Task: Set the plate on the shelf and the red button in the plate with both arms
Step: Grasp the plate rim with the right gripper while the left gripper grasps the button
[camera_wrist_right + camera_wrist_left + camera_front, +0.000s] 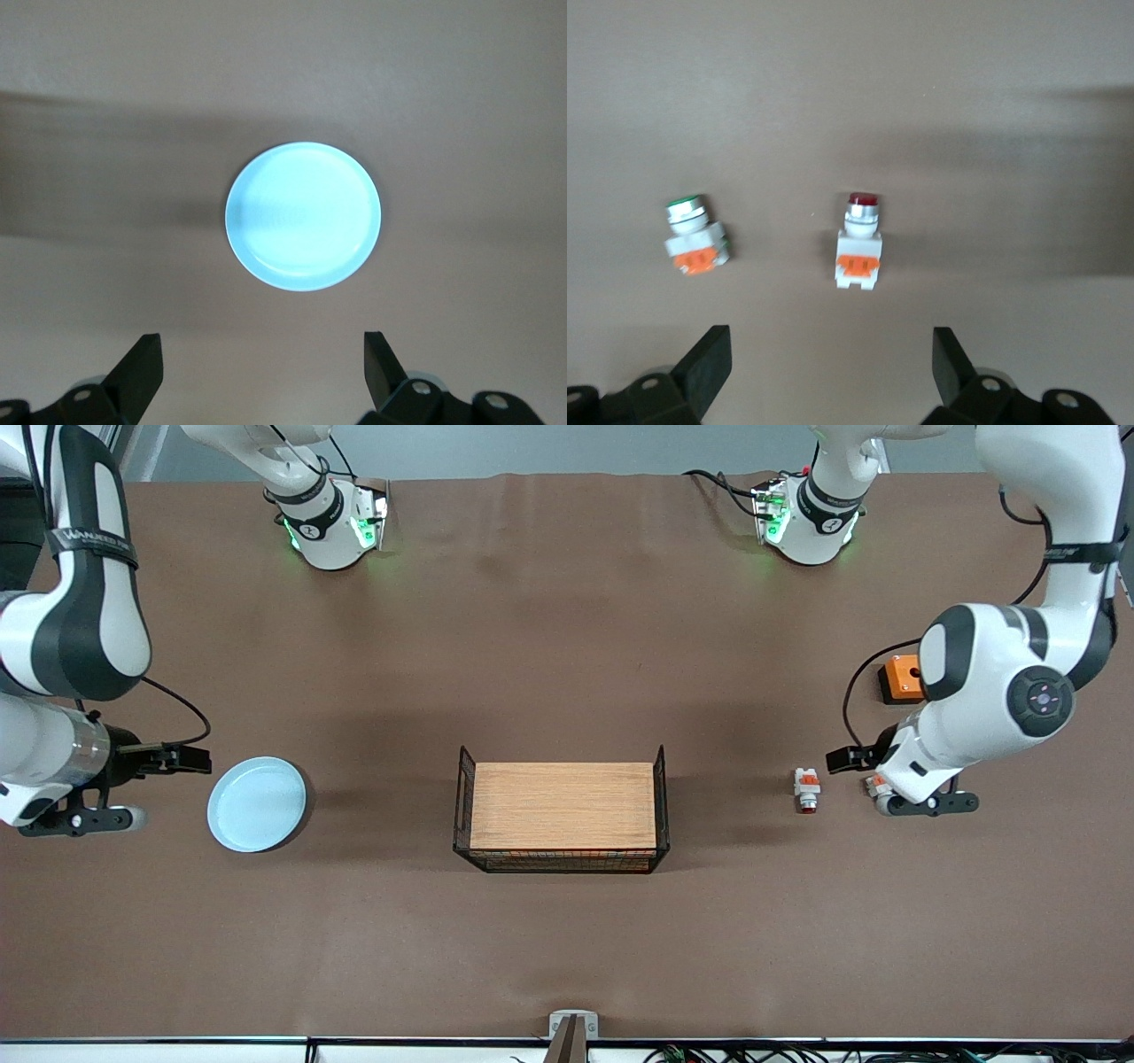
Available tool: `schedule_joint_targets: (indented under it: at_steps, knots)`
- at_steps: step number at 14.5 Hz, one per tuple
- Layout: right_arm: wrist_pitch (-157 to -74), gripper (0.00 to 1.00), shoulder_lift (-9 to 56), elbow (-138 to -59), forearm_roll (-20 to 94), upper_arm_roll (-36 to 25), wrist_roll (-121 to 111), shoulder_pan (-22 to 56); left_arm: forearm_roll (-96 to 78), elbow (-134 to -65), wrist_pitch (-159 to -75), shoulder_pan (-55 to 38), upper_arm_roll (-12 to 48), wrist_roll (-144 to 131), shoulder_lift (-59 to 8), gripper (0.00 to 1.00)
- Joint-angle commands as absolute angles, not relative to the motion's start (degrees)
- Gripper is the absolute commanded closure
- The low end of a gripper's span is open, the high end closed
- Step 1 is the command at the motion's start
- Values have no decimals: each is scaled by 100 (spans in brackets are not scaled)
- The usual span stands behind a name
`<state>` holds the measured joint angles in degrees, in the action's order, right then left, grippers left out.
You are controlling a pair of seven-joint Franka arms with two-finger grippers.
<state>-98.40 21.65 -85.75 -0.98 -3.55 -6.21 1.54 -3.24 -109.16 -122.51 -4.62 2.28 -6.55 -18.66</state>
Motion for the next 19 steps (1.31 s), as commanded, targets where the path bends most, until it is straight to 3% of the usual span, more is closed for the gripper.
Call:
schedule_joint_targets:
  at_steps: [1,7,14,15,19]
  knots:
    - [-10054,0,2512,-8482,-97,-343,-946,150,-396,-11047,-12725,-519,220,-686,-2100,0]
    - [-11353,0,3286,-8490,114,-343,-3655,-17,-396,-11232,-13438,-563,307,-659,-2601,0]
    - [-12014,0,3858,-8525,975,-343,-5139,-387,-308,-11329,-14062,-642,325,-598,-3067,1]
    - [-12032,0,3893,-8534,1028,-343,-5289,-404,-308,-11329,-14141,-642,325,-598,-3102,4]
    - [-12242,0,4121,-8543,1028,-343,-5597,-474,-299,-11338,-14221,-650,316,-598,-3173,34]
